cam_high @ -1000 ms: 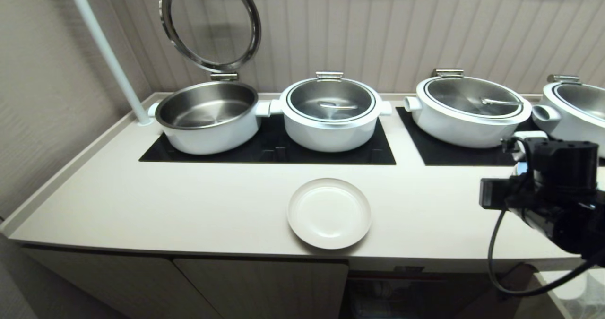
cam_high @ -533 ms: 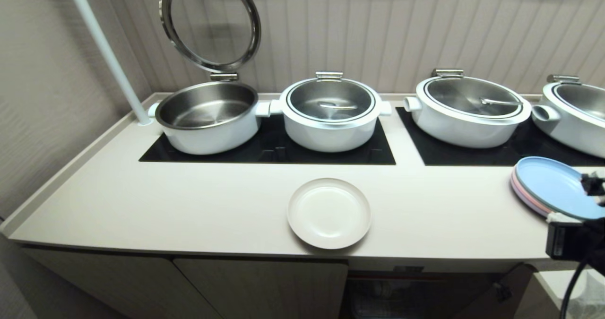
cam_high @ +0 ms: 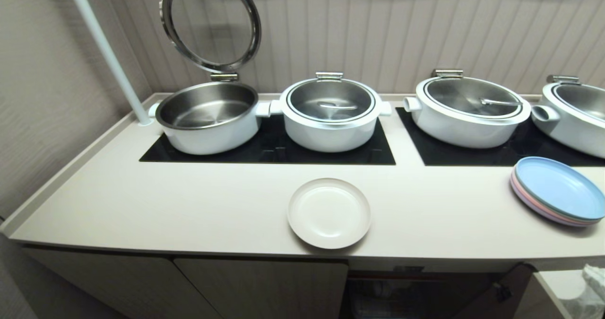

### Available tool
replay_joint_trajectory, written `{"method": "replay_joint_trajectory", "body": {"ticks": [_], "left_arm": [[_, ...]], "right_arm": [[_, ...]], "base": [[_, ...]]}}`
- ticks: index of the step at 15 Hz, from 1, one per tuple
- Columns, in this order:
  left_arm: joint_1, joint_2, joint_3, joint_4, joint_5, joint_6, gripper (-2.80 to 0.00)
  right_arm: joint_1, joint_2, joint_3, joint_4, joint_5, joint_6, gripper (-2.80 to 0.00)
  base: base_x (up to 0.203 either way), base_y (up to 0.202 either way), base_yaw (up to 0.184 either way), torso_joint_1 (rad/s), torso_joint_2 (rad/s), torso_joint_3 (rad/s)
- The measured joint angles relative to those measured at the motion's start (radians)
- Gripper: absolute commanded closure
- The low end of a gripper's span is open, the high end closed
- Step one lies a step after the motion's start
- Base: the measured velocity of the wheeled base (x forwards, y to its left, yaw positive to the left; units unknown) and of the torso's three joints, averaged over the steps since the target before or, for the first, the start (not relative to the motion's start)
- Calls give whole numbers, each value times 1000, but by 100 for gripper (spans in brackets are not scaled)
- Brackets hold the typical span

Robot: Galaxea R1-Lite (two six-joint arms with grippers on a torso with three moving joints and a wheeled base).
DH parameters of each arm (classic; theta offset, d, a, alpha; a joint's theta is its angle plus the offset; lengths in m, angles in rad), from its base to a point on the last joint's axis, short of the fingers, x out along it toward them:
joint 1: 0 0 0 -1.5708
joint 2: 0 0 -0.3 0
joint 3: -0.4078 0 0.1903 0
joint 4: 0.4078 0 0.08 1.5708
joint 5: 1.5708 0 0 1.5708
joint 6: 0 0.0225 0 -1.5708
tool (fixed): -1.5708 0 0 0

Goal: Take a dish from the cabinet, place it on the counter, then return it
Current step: Pick up the plate from the table

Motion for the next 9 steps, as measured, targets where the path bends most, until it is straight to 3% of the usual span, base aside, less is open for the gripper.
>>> {"method": "replay_joint_trajectory", "body": {"ticks": [5, 9], "left_arm": [[0, 0, 0, 0, 0, 0, 0], [0, 0, 0, 0, 0, 0, 0]], "right_arm": [[2, -341, 13, 311, 19, -10, 0], [6, -564, 14, 468, 91, -32, 0]], "base": [[0, 0, 0, 0, 0, 0], [0, 0, 0, 0, 0, 0]]}}
